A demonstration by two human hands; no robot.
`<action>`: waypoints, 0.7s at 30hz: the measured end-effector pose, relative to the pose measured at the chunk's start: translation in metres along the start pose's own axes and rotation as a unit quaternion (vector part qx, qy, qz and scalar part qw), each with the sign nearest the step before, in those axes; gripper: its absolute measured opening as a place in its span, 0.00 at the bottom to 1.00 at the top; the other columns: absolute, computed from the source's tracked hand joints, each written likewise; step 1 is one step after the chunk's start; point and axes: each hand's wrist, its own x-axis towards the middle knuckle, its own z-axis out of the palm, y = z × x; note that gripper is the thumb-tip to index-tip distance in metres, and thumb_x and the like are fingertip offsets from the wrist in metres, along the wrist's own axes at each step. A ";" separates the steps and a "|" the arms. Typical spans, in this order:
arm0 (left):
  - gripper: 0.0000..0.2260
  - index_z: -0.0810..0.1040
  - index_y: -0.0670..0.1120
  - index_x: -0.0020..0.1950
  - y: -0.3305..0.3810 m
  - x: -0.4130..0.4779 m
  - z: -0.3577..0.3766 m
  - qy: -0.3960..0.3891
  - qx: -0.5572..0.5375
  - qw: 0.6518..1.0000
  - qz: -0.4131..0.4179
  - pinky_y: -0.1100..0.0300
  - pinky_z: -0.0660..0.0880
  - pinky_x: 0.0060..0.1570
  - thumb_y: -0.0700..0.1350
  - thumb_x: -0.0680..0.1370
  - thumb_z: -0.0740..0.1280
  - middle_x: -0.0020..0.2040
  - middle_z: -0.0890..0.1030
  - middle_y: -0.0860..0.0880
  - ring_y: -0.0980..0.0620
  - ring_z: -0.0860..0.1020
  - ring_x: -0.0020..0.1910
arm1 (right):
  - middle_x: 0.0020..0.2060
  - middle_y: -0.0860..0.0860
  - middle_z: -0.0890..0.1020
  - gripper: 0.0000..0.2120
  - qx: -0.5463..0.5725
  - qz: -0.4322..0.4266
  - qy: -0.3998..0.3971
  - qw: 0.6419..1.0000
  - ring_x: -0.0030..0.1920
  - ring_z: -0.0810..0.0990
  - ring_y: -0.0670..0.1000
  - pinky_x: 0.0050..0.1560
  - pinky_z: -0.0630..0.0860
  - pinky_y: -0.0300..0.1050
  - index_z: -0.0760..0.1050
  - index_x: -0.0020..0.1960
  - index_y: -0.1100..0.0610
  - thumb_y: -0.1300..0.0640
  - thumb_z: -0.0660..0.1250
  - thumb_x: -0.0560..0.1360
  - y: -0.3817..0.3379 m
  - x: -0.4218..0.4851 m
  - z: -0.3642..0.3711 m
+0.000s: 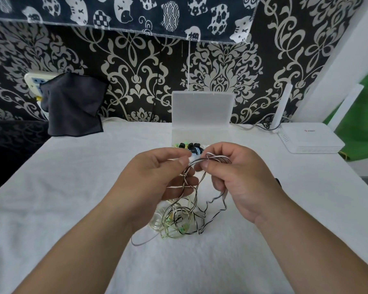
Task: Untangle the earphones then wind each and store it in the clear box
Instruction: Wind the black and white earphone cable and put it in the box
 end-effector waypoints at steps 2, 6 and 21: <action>0.08 0.82 0.41 0.55 0.000 0.000 0.000 -0.001 0.008 1.000 0.005 0.54 0.82 0.39 0.37 0.78 0.67 0.41 0.84 0.39 0.43 0.84 0.40 | 0.36 0.56 0.85 0.06 0.000 0.001 -0.001 1.000 0.24 0.66 0.48 0.26 0.65 0.37 0.79 0.43 0.58 0.67 0.68 0.75 0.000 0.000 0.000; 0.04 0.81 0.40 0.49 0.000 0.000 0.000 0.012 0.016 1.000 0.015 0.54 0.82 0.39 0.36 0.78 0.66 0.44 0.85 0.39 0.45 0.84 0.40 | 0.37 0.55 0.86 0.06 0.000 0.021 0.005 1.000 0.24 0.65 0.49 0.26 0.63 0.39 0.79 0.44 0.57 0.65 0.68 0.76 0.000 0.000 0.000; 0.11 0.79 0.42 0.45 -0.004 0.004 -0.003 0.053 0.028 0.994 0.092 0.58 0.82 0.41 0.26 0.71 0.70 0.41 0.86 0.43 0.48 0.82 0.35 | 0.36 0.56 0.84 0.06 0.051 0.101 -0.049 0.992 0.25 0.66 0.51 0.29 0.63 0.41 0.83 0.44 0.60 0.58 0.69 0.76 0.000 0.001 0.001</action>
